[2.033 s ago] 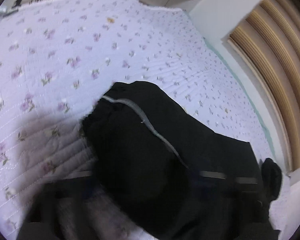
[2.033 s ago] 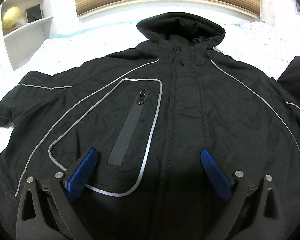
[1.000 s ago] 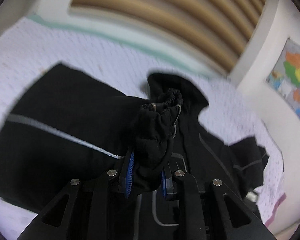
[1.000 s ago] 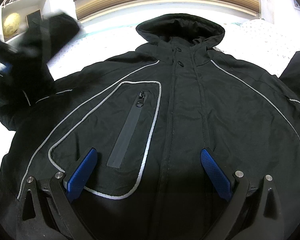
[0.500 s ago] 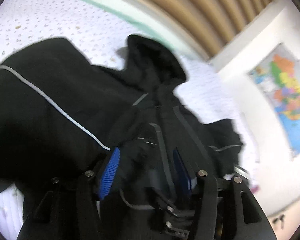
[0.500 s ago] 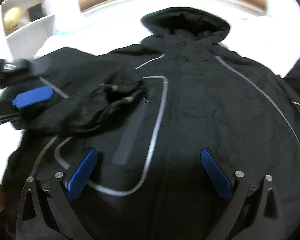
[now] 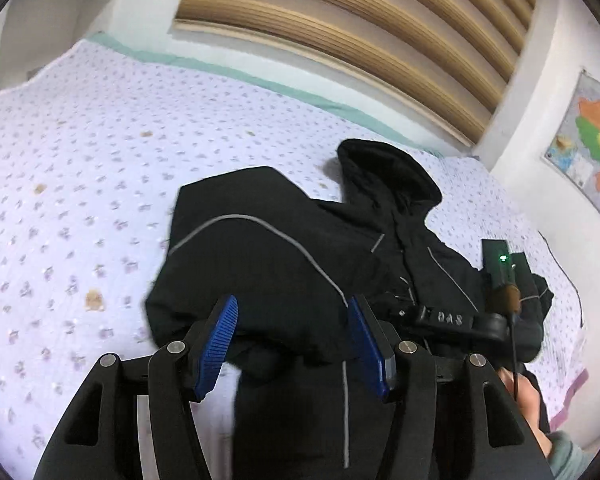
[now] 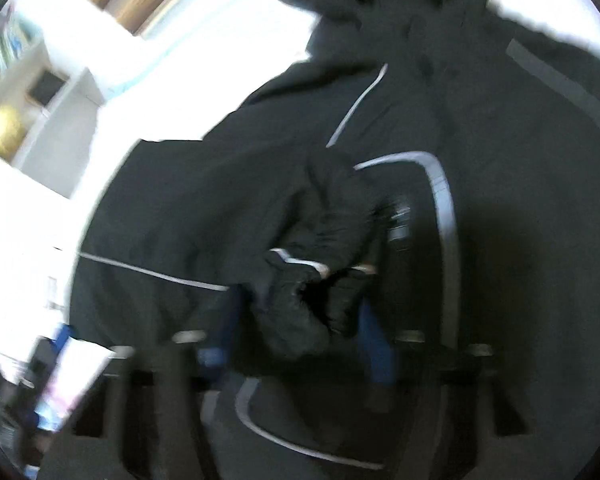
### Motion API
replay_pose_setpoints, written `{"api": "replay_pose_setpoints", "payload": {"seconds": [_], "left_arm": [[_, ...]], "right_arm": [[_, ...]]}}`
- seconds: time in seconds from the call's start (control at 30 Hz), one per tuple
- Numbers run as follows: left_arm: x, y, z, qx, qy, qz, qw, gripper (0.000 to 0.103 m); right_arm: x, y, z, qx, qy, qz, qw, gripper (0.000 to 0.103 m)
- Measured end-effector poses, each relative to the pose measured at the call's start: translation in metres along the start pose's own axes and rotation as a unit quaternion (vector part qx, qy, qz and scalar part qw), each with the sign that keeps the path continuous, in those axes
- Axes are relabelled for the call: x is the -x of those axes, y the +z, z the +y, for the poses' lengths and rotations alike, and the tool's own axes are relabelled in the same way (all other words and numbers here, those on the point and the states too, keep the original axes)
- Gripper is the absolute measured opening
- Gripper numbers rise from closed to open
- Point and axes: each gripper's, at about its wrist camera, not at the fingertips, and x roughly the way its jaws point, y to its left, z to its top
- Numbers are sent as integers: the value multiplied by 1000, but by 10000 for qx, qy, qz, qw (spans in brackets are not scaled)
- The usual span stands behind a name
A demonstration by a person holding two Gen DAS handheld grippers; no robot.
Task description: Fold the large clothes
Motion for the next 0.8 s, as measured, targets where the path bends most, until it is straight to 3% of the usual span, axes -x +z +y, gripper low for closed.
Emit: {"api": "replay_pose_setpoints", "payload": {"seconds": [0.07, 0.2, 0.33, 0.57, 0.67, 0.8], "left_arm": [[3, 3, 4, 27, 87, -6, 10000, 59], [3, 14, -11, -289, 686, -142, 9971, 59], [-1, 23, -27, -315, 543, -136, 9979, 59], [-46, 29, -80, -538, 319, 121, 9980, 59], [-67, 26, -99, -653, 168, 283, 9973, 59], [-113, 11, -119, -836, 146, 754, 9935, 59]], "right_arm": [[9, 1, 8, 177, 47, -147, 9997, 28], [57, 5, 23, 713, -271, -714, 9945, 28], [117, 18, 11, 985, -604, -1229, 9857, 27], [200, 44, -56, 964, -1741, -1764, 9640, 27], [224, 40, -86, 887, -2059, -1789, 9580, 27], [211, 42, -132, 688, -2373, -1470, 9578, 27]]}}
